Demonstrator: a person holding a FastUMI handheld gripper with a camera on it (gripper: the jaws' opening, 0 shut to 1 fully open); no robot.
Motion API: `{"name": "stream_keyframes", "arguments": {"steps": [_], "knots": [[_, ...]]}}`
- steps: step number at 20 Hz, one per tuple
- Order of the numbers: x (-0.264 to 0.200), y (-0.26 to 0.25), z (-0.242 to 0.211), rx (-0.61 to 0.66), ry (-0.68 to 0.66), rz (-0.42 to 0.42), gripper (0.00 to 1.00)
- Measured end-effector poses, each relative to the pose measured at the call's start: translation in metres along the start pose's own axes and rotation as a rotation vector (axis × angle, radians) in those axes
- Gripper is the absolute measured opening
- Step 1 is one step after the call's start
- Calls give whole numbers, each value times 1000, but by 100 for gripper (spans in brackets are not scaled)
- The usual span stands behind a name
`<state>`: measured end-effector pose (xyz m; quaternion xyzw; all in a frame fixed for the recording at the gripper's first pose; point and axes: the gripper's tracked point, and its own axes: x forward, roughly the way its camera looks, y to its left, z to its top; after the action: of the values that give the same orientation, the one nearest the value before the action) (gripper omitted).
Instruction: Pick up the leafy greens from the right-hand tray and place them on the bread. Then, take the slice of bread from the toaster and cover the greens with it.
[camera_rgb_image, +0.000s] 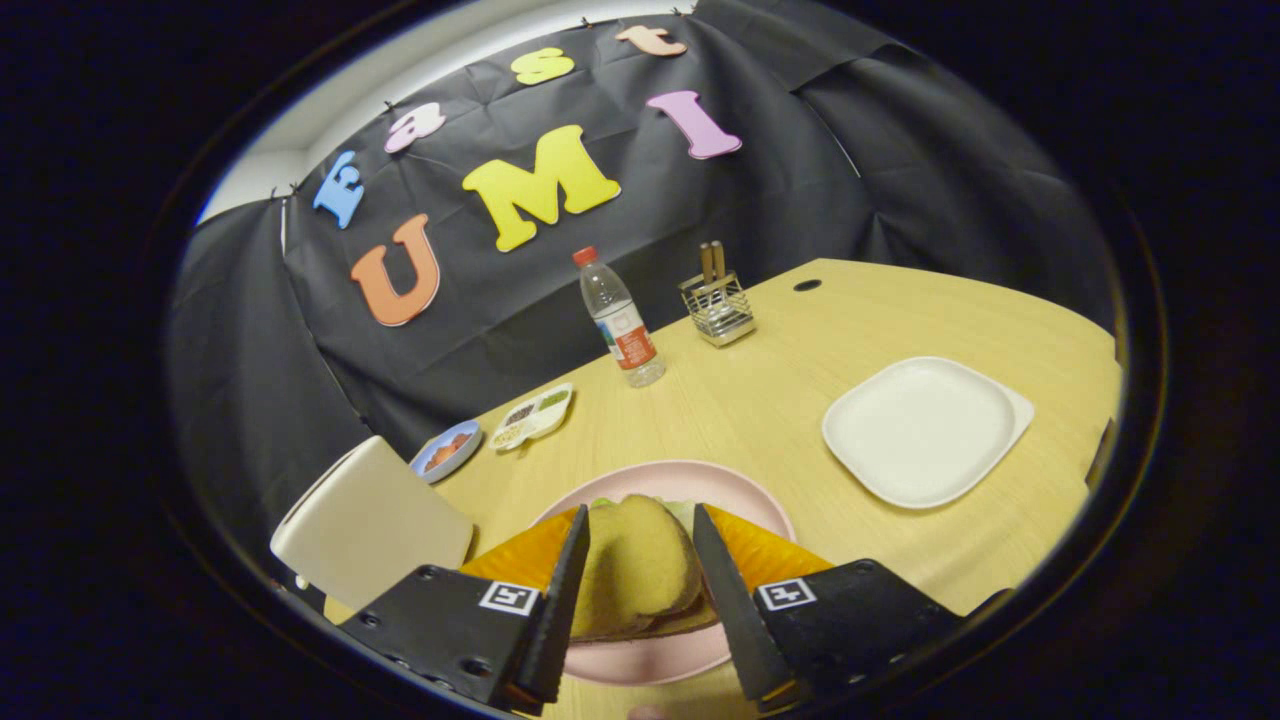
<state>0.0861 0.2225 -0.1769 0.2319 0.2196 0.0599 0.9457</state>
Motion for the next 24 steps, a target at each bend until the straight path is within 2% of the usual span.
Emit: {"name": "stream_keyframes", "arguments": {"steps": [3, 7, 13, 16, 20, 24], "knots": [[-6, -1, 18, -60, -61, -3, 75], [-23, 0, 57, -176, -193, -3, 94], [-72, 3, 117, -359, -374, -11, 95], [-93, 3, 137, -377, -414, 1, 95], [-116, -12, 155, -408, -455, -33, 95], [-149, -14, 167, -453, -519, -32, 95]]}}
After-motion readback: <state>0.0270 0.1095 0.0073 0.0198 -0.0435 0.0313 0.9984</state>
